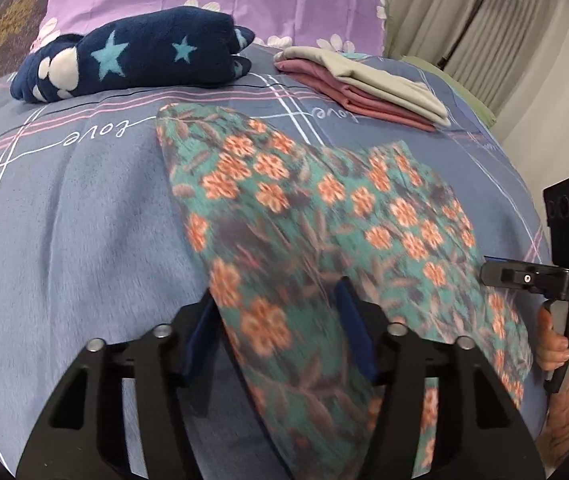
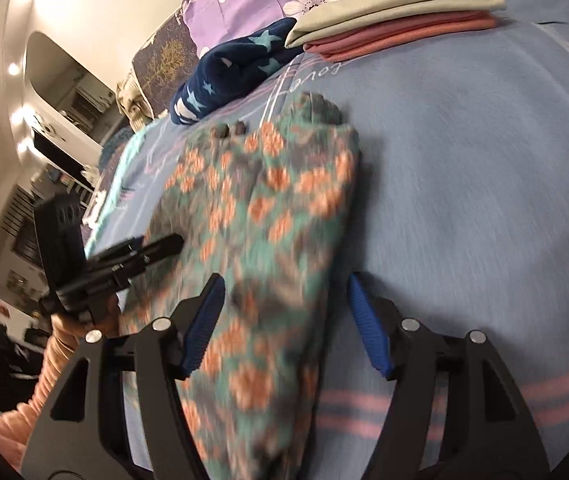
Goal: Fold small clothes
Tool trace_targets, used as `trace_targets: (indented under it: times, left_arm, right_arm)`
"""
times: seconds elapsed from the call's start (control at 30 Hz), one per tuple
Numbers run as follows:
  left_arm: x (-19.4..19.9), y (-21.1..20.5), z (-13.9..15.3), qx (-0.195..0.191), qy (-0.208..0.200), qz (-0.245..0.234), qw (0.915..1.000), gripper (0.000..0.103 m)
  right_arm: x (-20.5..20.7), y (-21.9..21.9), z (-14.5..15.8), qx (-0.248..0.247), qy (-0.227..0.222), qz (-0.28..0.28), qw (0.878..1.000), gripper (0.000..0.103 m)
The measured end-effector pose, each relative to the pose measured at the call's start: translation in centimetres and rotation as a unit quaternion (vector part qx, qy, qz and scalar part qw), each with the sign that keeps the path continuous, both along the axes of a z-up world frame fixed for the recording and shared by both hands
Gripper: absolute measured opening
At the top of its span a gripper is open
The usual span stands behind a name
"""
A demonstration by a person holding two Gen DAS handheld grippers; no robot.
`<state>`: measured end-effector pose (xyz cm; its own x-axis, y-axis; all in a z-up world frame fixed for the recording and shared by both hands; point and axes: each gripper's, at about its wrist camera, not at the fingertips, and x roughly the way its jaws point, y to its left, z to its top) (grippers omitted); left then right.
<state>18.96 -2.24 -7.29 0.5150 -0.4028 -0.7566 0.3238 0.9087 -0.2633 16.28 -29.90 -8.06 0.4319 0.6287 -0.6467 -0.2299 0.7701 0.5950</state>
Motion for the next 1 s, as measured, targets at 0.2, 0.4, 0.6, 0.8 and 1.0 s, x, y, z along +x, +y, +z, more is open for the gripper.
trace_targets:
  times: [0.2, 0.4, 0.6, 0.8, 1.0]
  left_arm:
    - [1.4, -0.8, -0.1, 0.011, -0.014, 0.004, 0.9998, 0.04]
    - [-0.4, -2.2, 1.6, 0.063, -0.072, 0.001, 0.9954, 0.019]
    - [-3.1, -3.1, 6.5, 0.069, -0.141, -0.006, 0.9876, 0.018]
    - [-3.0, -5.2, 12.8, 0.063, -0.197, -0.018, 0.9782, 0.018]
    - [0.2, -10.2, 19.5, 0.11, -0.28, -0.026, 0.9533, 0.018]
  right_arm:
    - [3.4, 2.3, 0.0, -0.047, -0.02, 0.018, 0.999, 0.053]
    - [2.0, 4.1, 1.4, -0.091, -0.063, 0.003, 0.994, 0.023]
    - [-1.8, 4.3, 6.7, -0.114, -0.148, -0.02, 0.982, 0.02]
    - [-3.6, 2.5, 12.8, -0.13, -0.229, -0.066, 0.962, 0.02]
    - [-1.4, 0.3, 18.7, -0.167, -0.282, -0.124, 0.936, 0.02]
